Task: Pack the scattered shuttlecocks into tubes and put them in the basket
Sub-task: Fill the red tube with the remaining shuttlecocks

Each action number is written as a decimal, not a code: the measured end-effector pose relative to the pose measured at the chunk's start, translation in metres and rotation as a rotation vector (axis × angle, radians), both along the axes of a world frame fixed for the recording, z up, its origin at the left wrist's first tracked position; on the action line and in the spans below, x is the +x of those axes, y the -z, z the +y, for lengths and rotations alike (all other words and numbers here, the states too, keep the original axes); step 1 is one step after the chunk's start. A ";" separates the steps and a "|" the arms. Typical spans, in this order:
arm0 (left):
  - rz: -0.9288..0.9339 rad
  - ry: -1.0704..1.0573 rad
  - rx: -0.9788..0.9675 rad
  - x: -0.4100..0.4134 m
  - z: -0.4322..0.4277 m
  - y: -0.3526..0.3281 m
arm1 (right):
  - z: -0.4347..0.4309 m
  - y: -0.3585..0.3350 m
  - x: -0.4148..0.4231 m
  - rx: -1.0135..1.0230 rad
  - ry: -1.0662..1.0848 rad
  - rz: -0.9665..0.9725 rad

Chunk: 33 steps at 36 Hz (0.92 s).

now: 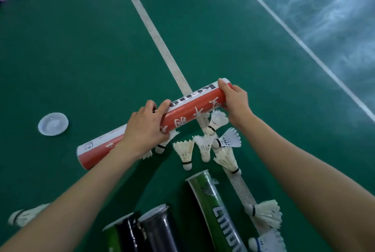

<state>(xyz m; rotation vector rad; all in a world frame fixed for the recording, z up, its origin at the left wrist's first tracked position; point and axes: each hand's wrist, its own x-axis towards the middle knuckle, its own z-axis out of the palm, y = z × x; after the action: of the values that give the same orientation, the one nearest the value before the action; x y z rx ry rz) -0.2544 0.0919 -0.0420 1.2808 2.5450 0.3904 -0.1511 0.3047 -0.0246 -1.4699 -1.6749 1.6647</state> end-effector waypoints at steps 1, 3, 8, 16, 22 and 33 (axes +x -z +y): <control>0.000 0.022 -0.012 0.004 0.002 -0.004 | 0.000 0.000 0.006 0.006 0.023 0.001; 0.020 0.063 -0.036 0.011 0.004 -0.008 | 0.000 -0.001 0.016 0.002 0.068 0.000; 0.038 0.124 -0.105 0.027 0.002 -0.021 | -0.008 -0.014 0.048 -0.063 0.062 0.049; 0.040 0.151 -0.230 0.055 -0.007 -0.032 | -0.033 0.000 0.111 -0.016 0.022 0.030; 0.031 0.107 -0.155 0.078 -0.019 -0.019 | -0.044 0.031 0.171 0.498 -0.665 -0.379; 0.141 0.136 -0.169 0.094 -0.030 -0.006 | -0.067 0.054 0.179 0.759 -0.857 -0.518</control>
<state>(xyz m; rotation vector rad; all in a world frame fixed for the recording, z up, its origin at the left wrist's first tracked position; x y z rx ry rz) -0.1605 0.0623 -0.0356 1.4509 2.5208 0.0568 0.0278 0.2379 -0.0784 -0.8518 -3.0517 0.6871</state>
